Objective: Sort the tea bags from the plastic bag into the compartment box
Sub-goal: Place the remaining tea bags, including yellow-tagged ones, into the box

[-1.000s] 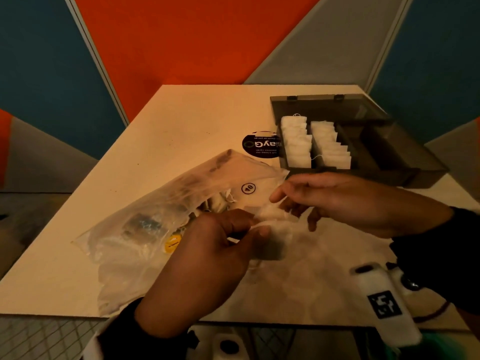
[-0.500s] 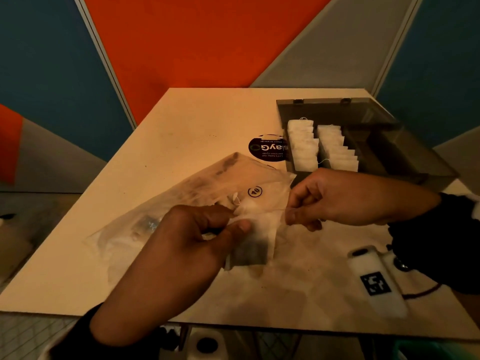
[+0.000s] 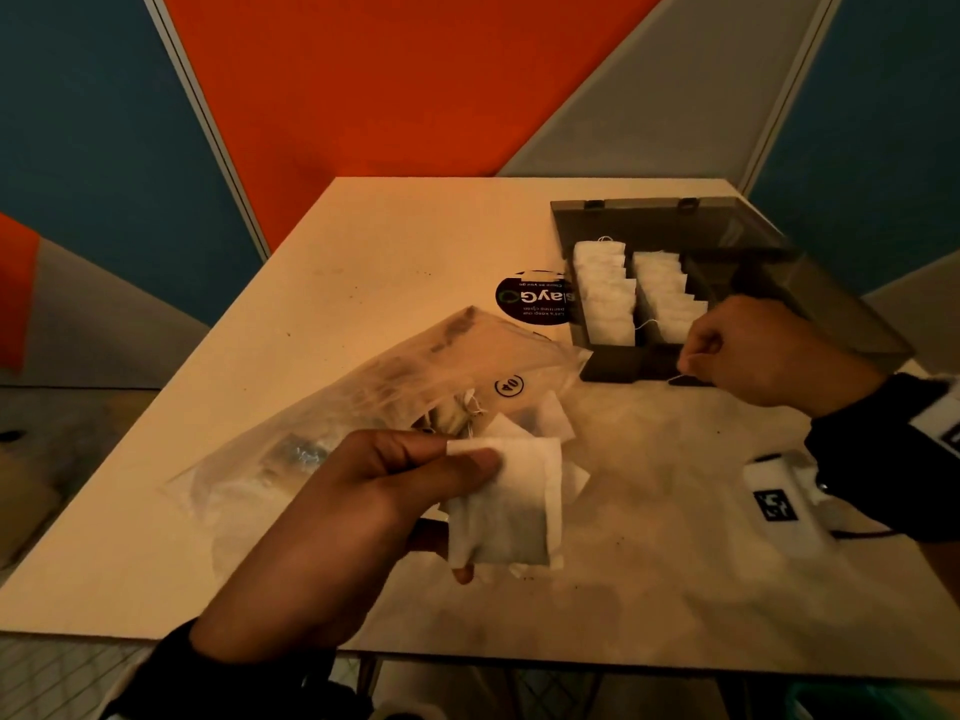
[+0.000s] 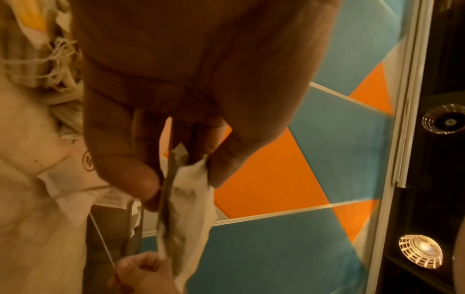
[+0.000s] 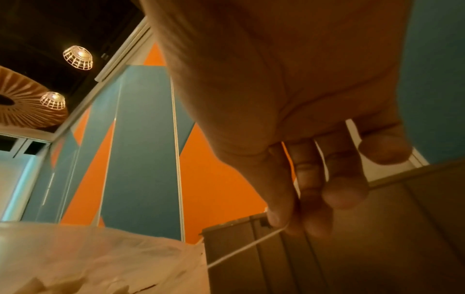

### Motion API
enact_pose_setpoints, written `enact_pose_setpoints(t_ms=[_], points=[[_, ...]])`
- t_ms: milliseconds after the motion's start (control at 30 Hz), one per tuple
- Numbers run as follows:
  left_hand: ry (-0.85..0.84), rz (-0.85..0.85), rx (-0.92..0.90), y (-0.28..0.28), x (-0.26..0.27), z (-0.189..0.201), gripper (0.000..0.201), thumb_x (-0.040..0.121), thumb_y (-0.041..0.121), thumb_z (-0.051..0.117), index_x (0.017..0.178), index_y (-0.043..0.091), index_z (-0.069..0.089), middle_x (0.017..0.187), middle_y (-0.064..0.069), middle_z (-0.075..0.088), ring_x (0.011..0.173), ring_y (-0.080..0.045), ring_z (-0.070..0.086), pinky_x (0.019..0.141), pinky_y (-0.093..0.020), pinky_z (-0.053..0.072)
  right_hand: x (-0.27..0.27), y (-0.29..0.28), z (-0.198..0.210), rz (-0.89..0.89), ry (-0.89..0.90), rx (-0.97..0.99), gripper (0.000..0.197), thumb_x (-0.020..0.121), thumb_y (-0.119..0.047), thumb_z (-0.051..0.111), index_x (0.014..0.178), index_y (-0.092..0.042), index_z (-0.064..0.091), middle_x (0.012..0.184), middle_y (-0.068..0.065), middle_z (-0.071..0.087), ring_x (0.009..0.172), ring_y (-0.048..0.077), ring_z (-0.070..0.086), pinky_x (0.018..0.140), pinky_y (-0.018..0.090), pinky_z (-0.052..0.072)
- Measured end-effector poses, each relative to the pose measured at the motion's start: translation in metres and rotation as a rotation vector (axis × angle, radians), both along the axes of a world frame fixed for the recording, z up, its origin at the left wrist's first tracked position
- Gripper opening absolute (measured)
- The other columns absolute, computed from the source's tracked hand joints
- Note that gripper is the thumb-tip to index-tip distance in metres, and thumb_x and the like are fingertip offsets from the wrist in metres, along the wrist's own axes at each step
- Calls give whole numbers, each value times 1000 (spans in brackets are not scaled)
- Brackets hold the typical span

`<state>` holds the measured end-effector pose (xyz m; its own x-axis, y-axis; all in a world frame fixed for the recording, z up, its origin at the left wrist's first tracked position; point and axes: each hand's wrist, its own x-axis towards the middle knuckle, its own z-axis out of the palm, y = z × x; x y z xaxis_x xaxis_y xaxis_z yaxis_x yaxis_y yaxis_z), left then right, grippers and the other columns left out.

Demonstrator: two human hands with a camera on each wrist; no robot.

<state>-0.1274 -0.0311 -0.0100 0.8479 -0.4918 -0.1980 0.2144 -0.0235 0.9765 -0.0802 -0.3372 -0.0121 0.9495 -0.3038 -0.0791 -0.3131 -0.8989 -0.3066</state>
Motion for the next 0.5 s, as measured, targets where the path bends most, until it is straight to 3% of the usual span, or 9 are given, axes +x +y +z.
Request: enact_pose_setpoints(t_ms=[100,167,267,400,500], points=[[27,10,-13,-1,1,1,28,68,21,65,79,0,78,82,-26,71,63,-29,63,46,-32,47,-3,0,1,-35,-35,-76,10,90,-10,64,82,-15,67,85,5,67,81,21,61,82,38,52],[26,25,-10,-2,2,0,29,69,21,65,82,-1,78,85,-28,71,65,-32,64,45,-32,47,-11,13,9,0,-112,-52,5,90,-13,65,89,-17,63,81,-1,62,80,17,60,76,34,50],[10,78,-14,-5,5,-3,29,69,24,64,80,0,78,84,-25,72,66,-31,64,44,-30,48,-31,44,27,144,-99,194,5,90,-28,64,88,-24,67,78,-8,66,70,7,60,59,21,42],[-1,132,-36,-10,5,-5,29,69,25,64,79,2,79,87,-21,73,70,-32,66,48,-31,51,-60,81,38,302,160,579,40,72,-60,49,85,-30,71,79,-12,73,61,3,62,58,22,45],[2,145,-63,-12,5,-6,28,73,23,64,82,1,78,91,-21,73,74,-32,66,51,-32,52,-66,90,25,316,188,724,27,82,-48,57,82,-28,73,72,-9,71,59,3,58,62,27,49]])
